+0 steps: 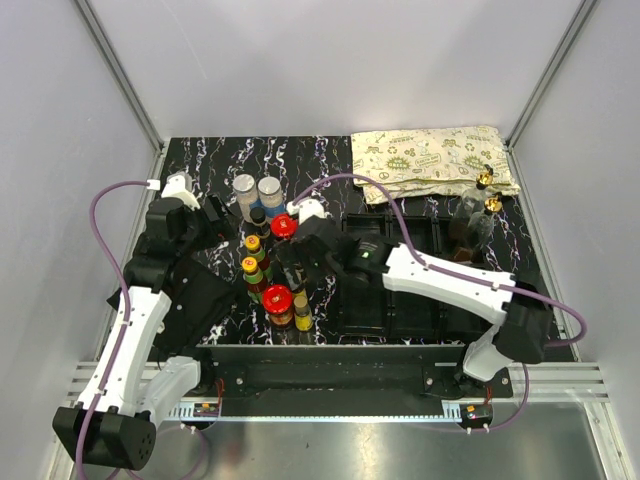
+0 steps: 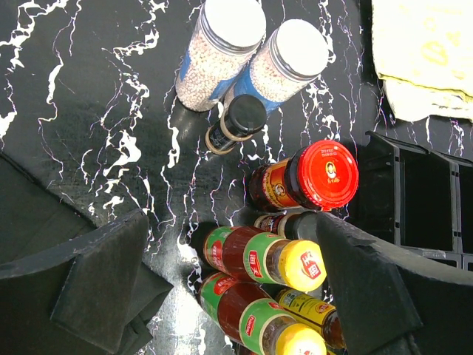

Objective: Organize the condiment bottles
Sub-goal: Pick up the bottle from the center of the board.

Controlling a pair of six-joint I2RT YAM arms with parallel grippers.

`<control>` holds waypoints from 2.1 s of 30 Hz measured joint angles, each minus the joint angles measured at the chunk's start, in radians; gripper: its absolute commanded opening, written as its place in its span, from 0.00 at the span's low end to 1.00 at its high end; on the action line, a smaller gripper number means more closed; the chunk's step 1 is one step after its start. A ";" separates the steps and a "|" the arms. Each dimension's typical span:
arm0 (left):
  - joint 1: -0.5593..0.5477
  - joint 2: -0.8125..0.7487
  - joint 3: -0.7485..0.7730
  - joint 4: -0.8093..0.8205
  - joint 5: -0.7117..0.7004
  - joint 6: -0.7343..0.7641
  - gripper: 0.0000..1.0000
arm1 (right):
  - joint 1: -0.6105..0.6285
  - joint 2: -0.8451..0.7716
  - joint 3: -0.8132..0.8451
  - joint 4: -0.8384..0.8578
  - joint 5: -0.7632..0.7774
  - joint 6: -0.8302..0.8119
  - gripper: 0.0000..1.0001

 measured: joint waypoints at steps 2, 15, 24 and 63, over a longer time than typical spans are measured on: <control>0.000 0.000 0.000 0.000 0.000 0.000 0.99 | 0.015 0.047 0.026 0.011 -0.012 -0.014 0.95; 0.001 0.000 0.000 0.000 0.000 0.000 0.99 | 0.051 0.128 0.050 0.023 -0.040 -0.023 0.59; 0.007 0.000 0.000 0.000 0.000 0.000 0.99 | 0.051 0.158 0.049 0.040 -0.041 -0.031 0.53; 0.016 0.000 0.000 -0.001 0.001 0.000 0.99 | -0.021 -0.196 0.047 -0.122 0.419 -0.064 0.00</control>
